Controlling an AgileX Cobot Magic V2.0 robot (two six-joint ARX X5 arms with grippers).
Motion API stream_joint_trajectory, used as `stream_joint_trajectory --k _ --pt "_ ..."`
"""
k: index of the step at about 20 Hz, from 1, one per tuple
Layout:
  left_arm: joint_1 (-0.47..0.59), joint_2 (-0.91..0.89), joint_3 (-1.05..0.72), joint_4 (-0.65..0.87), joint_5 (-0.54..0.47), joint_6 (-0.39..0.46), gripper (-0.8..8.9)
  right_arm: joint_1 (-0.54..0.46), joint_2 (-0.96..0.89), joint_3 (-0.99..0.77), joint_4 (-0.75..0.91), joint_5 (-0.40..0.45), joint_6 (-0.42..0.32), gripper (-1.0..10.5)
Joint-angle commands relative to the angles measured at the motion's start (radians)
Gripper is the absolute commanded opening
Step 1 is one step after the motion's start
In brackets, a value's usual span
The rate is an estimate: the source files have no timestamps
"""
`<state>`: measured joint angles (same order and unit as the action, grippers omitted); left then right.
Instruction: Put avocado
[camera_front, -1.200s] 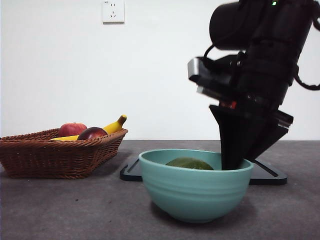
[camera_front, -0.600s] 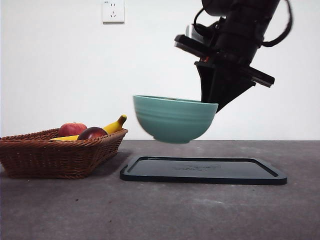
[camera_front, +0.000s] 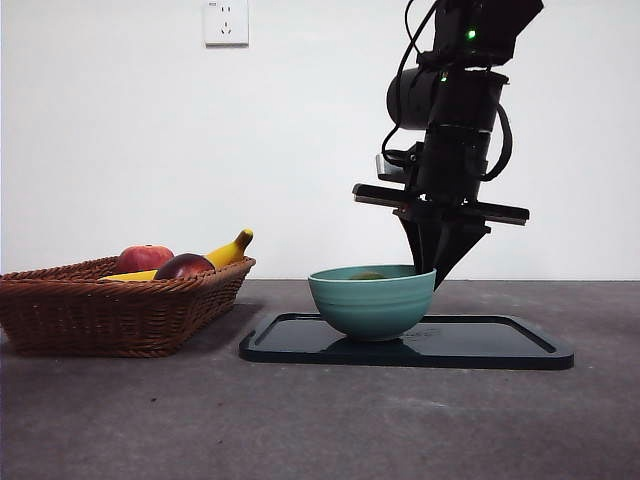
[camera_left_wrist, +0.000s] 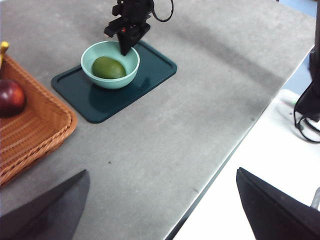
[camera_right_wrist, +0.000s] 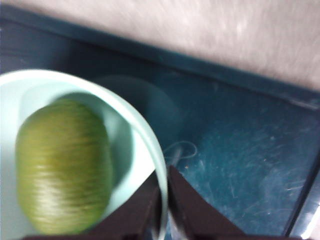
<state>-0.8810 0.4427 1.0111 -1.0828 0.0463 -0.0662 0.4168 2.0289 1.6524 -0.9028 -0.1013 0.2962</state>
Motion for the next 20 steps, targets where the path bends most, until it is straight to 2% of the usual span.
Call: stream_joint_trajectory --k 1,3,4,5,6,9,11,15,20 --pt "-0.006 0.002 0.007 -0.010 -0.005 -0.002 4.68 0.004 0.022 0.022 0.000 0.000 0.011 0.1" --pt "-0.006 0.002 0.007 -0.021 -0.005 -0.002 4.68 0.003 0.023 0.023 -0.001 0.000 0.003 0.2" --pt "-0.006 0.002 0.007 -0.022 -0.005 -0.002 4.68 0.003 0.023 0.023 -0.001 0.000 0.003 0.9" --pt "-0.006 0.002 0.007 -0.023 -0.005 -0.002 4.68 0.003 0.023 0.023 -0.003 0.000 0.004 2.6" --pt "-0.006 0.002 0.007 -0.025 -0.005 -0.002 4.68 -0.002 0.020 0.024 -0.005 0.000 0.002 3.9" --pt "-0.006 0.002 0.007 -0.027 -0.005 -0.002 4.68 -0.021 -0.043 0.025 -0.028 0.109 0.002 4.6" --pt "-0.006 0.002 0.007 -0.028 -0.005 -0.002 4.68 -0.031 -0.142 0.025 -0.051 0.139 -0.040 6.0" --pt "-0.006 0.002 0.007 -0.027 -0.005 -0.002 4.68 -0.015 -0.409 0.024 -0.182 0.155 -0.152 6.0" --pt "-0.006 0.002 0.007 -0.023 -0.005 -0.002 4.68 0.043 -0.703 -0.018 -0.357 0.186 -0.167 6.0"
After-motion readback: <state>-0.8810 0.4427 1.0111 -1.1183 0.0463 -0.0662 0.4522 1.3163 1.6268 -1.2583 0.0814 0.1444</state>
